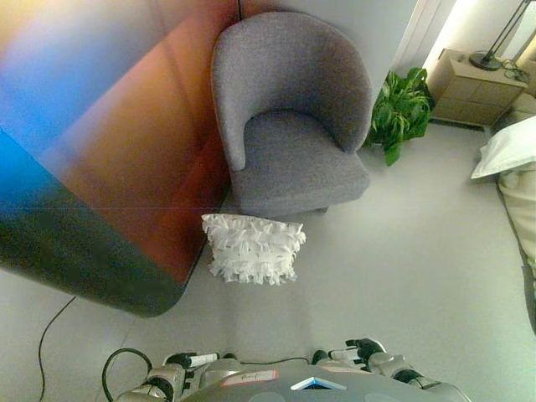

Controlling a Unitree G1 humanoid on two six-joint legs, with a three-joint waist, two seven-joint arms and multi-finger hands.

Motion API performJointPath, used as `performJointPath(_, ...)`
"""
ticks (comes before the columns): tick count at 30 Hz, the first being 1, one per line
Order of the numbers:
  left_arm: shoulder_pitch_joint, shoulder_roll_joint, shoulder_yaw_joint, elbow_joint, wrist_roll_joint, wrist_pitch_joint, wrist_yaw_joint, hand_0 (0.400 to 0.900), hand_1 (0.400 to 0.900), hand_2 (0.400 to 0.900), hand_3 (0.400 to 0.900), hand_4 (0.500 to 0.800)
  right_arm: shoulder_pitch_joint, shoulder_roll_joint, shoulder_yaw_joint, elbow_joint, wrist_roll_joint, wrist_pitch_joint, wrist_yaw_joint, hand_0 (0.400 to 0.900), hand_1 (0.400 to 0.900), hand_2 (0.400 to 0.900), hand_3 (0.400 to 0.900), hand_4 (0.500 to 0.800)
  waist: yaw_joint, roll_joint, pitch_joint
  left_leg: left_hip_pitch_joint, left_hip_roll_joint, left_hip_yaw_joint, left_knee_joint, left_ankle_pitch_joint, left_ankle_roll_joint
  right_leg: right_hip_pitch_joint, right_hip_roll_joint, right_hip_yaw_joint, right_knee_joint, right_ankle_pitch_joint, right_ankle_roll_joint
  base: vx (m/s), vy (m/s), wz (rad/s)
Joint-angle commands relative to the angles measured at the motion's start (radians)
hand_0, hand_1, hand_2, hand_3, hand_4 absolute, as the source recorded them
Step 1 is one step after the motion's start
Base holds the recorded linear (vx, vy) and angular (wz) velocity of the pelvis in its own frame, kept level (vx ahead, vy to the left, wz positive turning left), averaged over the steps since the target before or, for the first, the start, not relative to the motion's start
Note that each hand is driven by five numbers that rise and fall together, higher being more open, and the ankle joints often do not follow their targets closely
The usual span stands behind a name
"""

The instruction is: Pick up the pillow and put it on the sofa.

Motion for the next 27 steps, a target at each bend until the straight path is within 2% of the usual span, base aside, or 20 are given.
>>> performJointPath(1, -0.013, -0.032, -0.029, 0.051, -0.009, 0.033, 0.006, 0.9, 0.9, 0.9, 0.9, 0.8, -0.025, -0.038, 0.065, 0.036, -0.022, 0.042, 0.026, 0.9, 0.9, 0.9, 0.9, 0.8, -0.011, -0.039, 0.071, -0.128, -0.028, -0.038, 0.379, -0.042, 0.052, -0.091, 0.048, 0.039, 0.17, -0.062, -0.107, -0.01, -0.105, -0.31)
performJointPath(2, -0.011, -0.033, -0.03, 0.049, -0.02, 0.028, 0.004, 0.9, 0.9, 0.9, 0.9, 0.8, -0.029, -0.048, 0.077, 0.021, -0.028, 0.05, 0.031, 0.9, 0.9, 0.9, 0.9, 0.8, 0.003, -0.036, 0.091, -0.202, -0.025, -0.061, 0.45, 0.028, 0.036, -0.095, 0.049, 0.036, 0.183, -0.067, -0.118, 0.02, -0.051, -0.4)
performJointPath(3, -0.007, -0.038, -0.029, 0.048, -0.03, 0.028, 0.001, 0.9, 0.9, 0.9, 0.9, 0.8, -0.036, -0.056, 0.089, 0.016, -0.021, 0.061, 0.028, 0.9, 0.9, 0.9, 0.9, 0.8, 0.013, -0.026, 0.106, -0.252, -0.006, -0.062, 0.461, 0.067, 0.022, -0.1, 0.054, 0.036, 0.197, -0.075, -0.12, 0.06, 0.025, -0.45)
performJointPath(5, 0.005, -0.044, -0.031, 0.046, -0.054, 0.022, -0.011, 0.9, 0.9, 0.9, 0.9, 0.8, -0.065, -0.07, 0.092, 0.026, -0.01, 0.064, 0.019, 0.9, 0.9, 0.9, 0.9, 0.8, 0.039, 0.0, 0.139, -0.304, 0.05, -0.031, 0.351, 0.118, 0.002, -0.093, 0.052, 0.035, 0.203, -0.095, -0.106, 0.15, 0.136, -0.4)
performJointPath(8, 0.017, -0.04, -0.019, 0.053, -0.045, 0.027, -0.022, 0.9, 0.9, 0.9, 0.9, 0.8, -0.081, -0.079, 0.092, 0.018, -0.003, 0.066, 0.032, 0.9, 0.9, 0.9, 0.9, 0.8, 0.087, 0.032, 0.156, -0.356, 0.114, -0.045, 0.131, 0.278, -0.05, -0.011, 0.069, 0.044, 0.164, -0.127, -0.091, 0.38, 0.156, -0.34)
performJointPath(11, 0.038, -0.045, -0.005, 0.06, -0.023, 0.028, -0.023, 0.9, 0.9, 0.9, 0.9, 0.8, -0.064, -0.085, 0.082, 0.0, 0.003, 0.059, 0.031, 0.9, 0.9, 0.9, 0.9, 0.8, 0.115, 0.036, 0.146, -0.391, 0.143, -0.014, 0.048, 0.329, -0.068, 0.098, 0.061, 0.045, 0.14, -0.182, -0.089, 0.51, 0.171, -0.23)
performJointPath(13, 0.047, -0.05, 0.009, 0.056, -0.025, 0.028, -0.022, 0.9, 0.9, 0.9, 0.9, 0.8, -0.06, -0.083, 0.08, -0.003, -0.016, 0.049, 0.03, 0.9, 0.9, 0.9, 0.9, 0.8, 0.12, 0.036, 0.127, -0.379, 0.135, 0.007, 0.045, 0.283, -0.054, 0.135, 0.032, 0.048, 0.147, -0.206, -0.076, 0.5, 0.268, -0.22)
performJointPath(15, 0.051, -0.046, 0.015, 0.051, -0.036, 0.026, -0.018, 0.9, 0.9, 0.9, 0.9, 0.8, -0.058, -0.067, 0.076, -0.003, -0.037, 0.048, 0.022, 0.9, 0.9, 0.9, 0.9, 0.8, 0.122, 0.029, 0.1, -0.372, 0.117, 0.011, 0.079, 0.232, -0.029, 0.166, -0.008, 0.07, 0.18, -0.233, -0.047, 0.53, 0.304, -0.16)
performJointPath(18, 0.035, -0.027, 0.009, 0.039, -0.038, 0.039, -0.011, 0.9, 0.9, 0.9, 0.9, 0.8, -0.05, -0.055, 0.063, -0.02, -0.055, 0.05, 0.022, 0.9, 0.9, 0.9, 0.9, 0.8, 0.121, 0.015, 0.072, -0.412, 0.106, 0.028, 0.232, 0.157, 0.011, 0.196, -0.063, 0.083, 0.272, -0.241, -0.035, 0.5, 0.244, 0.1)
performJointPath(20, 0.014, -0.005, -0.004, 0.035, -0.027, 0.062, -0.025, 0.9, 0.9, 0.9, 0.9, 0.8, -0.048, -0.049, 0.06, -0.023, -0.048, 0.048, 0.007, 0.9, 0.9, 0.9, 0.9, 0.8, 0.126, 0.0, 0.05, -0.416, 0.08, 0.037, 0.263, 0.118, 0.051, 0.205, -0.116, 0.088, 0.352, -0.153, -0.024, 0.39, 0.193, 0.09)
performJointPath(21, 0.008, -0.001, -0.008, 0.037, -0.025, 0.066, -0.026, 0.9, 0.9, 0.9, 0.9, 0.8, -0.047, -0.047, 0.059, -0.022, -0.046, 0.046, 0.004, 0.9, 0.9, 0.9, 0.9, 0.8, 0.127, -0.002, 0.046, -0.414, 0.07, 0.039, 0.263, 0.11, 0.062, 0.203, -0.126, 0.092, 0.383, -0.125, -0.02, 0.29, 0.157, 0.14)
performJointPath(22, -0.006, 0.006, -0.016, 0.044, -0.021, 0.072, -0.025, 0.9, 0.9, 0.9, 0.9, 0.8, -0.044, -0.044, 0.054, -0.02, -0.045, 0.033, -0.003, 0.9, 0.9, 0.9, 0.9, 0.8, 0.126, -0.009, 0.04, -0.406, 0.041, 0.04, 0.257, 0.094, 0.085, 0.19, -0.148, 0.102, 0.459, -0.073, -0.012, 0.36, 0.214, 0.36)
performJointPath(23, -0.024, 0.017, -0.032, 0.051, -0.013, 0.082, -0.021, 0.9, 0.9, 0.9, 0.9, 0.8, -0.038, -0.042, 0.043, -0.021, -0.043, 0.014, -0.013, 0.9, 0.9, 0.9, 0.9, 0.8, 0.114, -0.004, 0.033, -0.374, 0.01, 0.033, 0.236, 0.074, 0.111, 0.117, -0.155, 0.127, 0.584, -0.012, -0.011, 0.38, 0.228, 0.45)
performJointPath(24, -0.031, 0.022, -0.038, 0.052, -0.007, 0.09, -0.019, 0.9, 0.9, 0.9, 0.9, 0.8, -0.036, -0.043, 0.042, -0.023, -0.044, 0.004, -0.02, 0.9, 0.9, 0.9, 0.9, 0.8, 0.107, 0.004, 0.03, -0.36, 0.004, 0.031, 0.228, 0.064, 0.119, 0.065, -0.149, 0.141, 0.624, 0.0, -0.019, 0.37, 0.204, 0.52)
performJointPath(26, -0.055, 0.033, -0.056, 0.054, -0.01, 0.111, -0.008, 0.9, 0.9, 0.9, 0.9, 0.8, -0.035, -0.044, 0.056, -0.034, -0.038, -0.018, -0.048, 0.9, 0.9, 0.9, 0.9, 0.8, 0.079, 0.007, 0.038, -0.327, -0.018, 0.021, 0.22, 0.042, 0.134, -0.053, -0.137, 0.154, 0.671, -0.02, -0.039, 0.26, 0.063, 0.42)
performJointPath(27, -0.083, 0.037, -0.074, 0.054, -0.031, 0.126, 0.003, 0.9, 0.9, 0.9, 0.9, 0.8, -0.049, -0.047, 0.071, -0.037, -0.031, -0.037, -0.062, 0.9, 0.9, 0.9, 0.9, 0.8, 0.062, 0.011, 0.052, -0.314, -0.029, 0.008, 0.216, 0.037, 0.136, -0.143, -0.098, 0.148, 0.632, -0.053, -0.054, 0.1, -0.076, 0.39)
